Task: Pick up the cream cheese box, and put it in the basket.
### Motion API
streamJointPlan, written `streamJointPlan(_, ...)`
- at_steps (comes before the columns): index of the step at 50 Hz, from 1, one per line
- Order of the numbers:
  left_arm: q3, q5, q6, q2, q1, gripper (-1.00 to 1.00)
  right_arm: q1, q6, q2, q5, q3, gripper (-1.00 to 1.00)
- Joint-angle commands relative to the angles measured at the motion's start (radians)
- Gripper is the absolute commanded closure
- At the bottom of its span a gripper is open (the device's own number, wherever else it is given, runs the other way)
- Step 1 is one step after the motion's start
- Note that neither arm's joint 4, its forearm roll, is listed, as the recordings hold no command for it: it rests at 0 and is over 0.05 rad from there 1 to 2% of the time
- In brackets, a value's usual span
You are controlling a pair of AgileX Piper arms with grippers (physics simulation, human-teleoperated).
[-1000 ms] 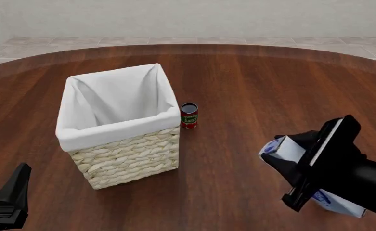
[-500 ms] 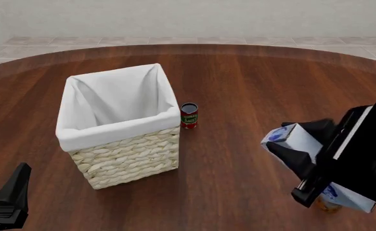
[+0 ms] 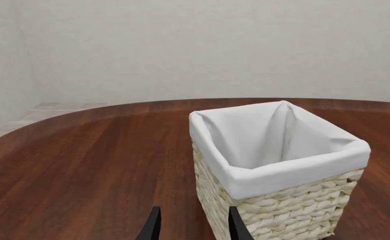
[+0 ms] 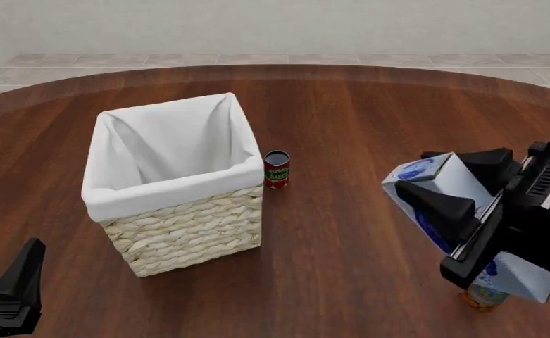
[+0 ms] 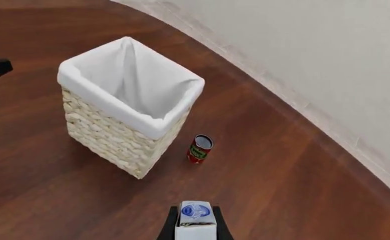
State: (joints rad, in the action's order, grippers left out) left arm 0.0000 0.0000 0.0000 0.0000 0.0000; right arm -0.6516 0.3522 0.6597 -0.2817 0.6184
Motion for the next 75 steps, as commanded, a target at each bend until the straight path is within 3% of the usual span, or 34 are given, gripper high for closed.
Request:
streamJointPlan(1, 0.000, 0.000, 0.000, 0.000, 0.000, -1.00, -0.019, -0.061, -0.028, 0.010, 0.028, 1.00)
streamJointPlan(34, 0.000, 0.000, 0.000, 0.000, 0.000, -1.00, -0.074, -0.243, -0.053, 0.114, 0.067, 1.00)
streamJointPlan(42, 0.000, 0.000, 0.000, 0.000, 0.000, -1.00, -0.081, -0.262, -0.054, 0.141, 0.063, 1.00)
streamJointPlan(60, 0.000, 0.000, 0.000, 0.000, 0.000, -1.00, -0.189, -0.315, -0.069, 0.224, 0.048, 1.00)
streamJointPlan(75, 0.000, 0.000, 0.000, 0.000, 0.000, -1.00, -0.221, -0.332, 0.015, 0.310, 0.072, 1.00)
